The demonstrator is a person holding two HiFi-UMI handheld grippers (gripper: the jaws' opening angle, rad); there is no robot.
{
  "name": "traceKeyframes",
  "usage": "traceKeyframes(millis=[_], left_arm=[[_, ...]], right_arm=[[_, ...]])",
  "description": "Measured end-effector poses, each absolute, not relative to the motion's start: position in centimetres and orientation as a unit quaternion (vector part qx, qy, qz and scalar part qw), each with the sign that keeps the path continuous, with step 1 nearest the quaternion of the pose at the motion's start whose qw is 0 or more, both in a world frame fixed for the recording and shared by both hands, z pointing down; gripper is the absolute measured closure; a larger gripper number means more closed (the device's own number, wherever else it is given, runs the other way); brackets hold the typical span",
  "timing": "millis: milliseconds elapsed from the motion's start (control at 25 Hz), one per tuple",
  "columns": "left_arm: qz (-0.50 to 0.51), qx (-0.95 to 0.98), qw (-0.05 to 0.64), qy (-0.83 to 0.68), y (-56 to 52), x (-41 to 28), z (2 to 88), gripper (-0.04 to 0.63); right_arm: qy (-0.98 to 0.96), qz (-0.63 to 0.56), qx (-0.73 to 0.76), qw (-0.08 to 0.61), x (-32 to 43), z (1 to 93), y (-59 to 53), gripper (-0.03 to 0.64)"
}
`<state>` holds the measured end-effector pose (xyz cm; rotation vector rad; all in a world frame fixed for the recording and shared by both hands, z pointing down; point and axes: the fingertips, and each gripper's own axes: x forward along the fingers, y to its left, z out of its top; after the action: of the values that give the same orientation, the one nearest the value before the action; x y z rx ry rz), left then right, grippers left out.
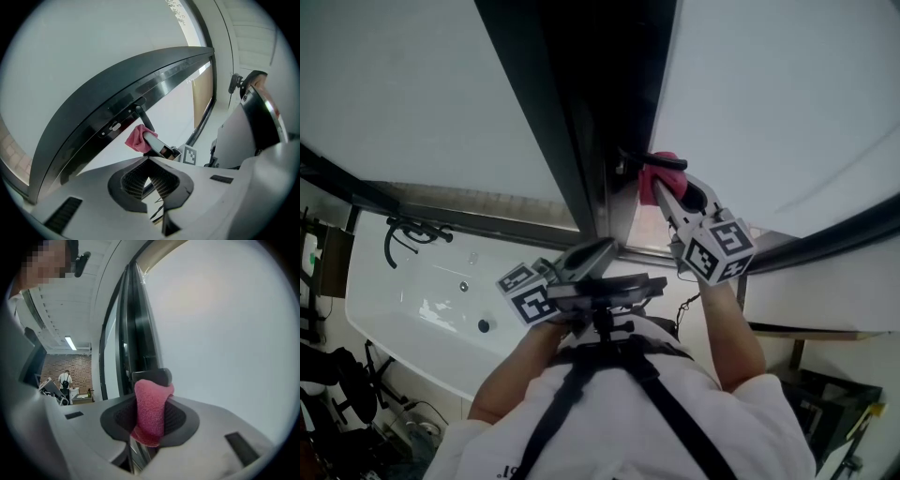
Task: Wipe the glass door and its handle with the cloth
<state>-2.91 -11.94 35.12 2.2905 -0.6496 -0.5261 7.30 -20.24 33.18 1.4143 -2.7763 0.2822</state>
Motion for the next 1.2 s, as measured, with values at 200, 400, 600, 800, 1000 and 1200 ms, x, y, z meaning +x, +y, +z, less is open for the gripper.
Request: traceKeyframes(millis=[200, 400, 600, 800, 1000, 1200], left_arm=[[-0.201, 0.881, 0.347, -0.251, -12.0, -2.8, 35.1, 0.603], [-0.199, 0.882, 0.347, -0.249, -12.1, -2.8, 35.3, 0.603], [-0.198, 0.882, 0.35, -0.247, -12.1, -2.7, 35.2, 0.603], [-0.202, 0.879, 0.352, -0.252, -11.9, -3.0, 35.4, 0.603], [-0.206, 0.875, 0.349, -0.265, -12.0, -3.6, 35.3, 0.603], [-0.21, 0.871, 0.349, -0.275, -12.0, -4.0, 35.5, 0.603]], right_arm=[[-0.863, 0.086, 0.497, -0.021, 10.9, 33.3, -19.8, 0.511], [-0.83, 0.116, 0.545, -0.026, 13.5, 35.1, -19.9, 0.511], [-0.848, 0.115, 0.517, -0.001, 10.6, 36.0, -19.3, 0.511], [-0.878, 0.108, 0.465, 0.032, 5.9, 36.8, -18.6, 0.511], [-0.894, 0.028, 0.442, 0.064, 2.5, 35.1, -19.2, 0.511], [-0.896, -0.023, 0.438, 0.062, 0.8, 32.9, -20.4, 0.511]])
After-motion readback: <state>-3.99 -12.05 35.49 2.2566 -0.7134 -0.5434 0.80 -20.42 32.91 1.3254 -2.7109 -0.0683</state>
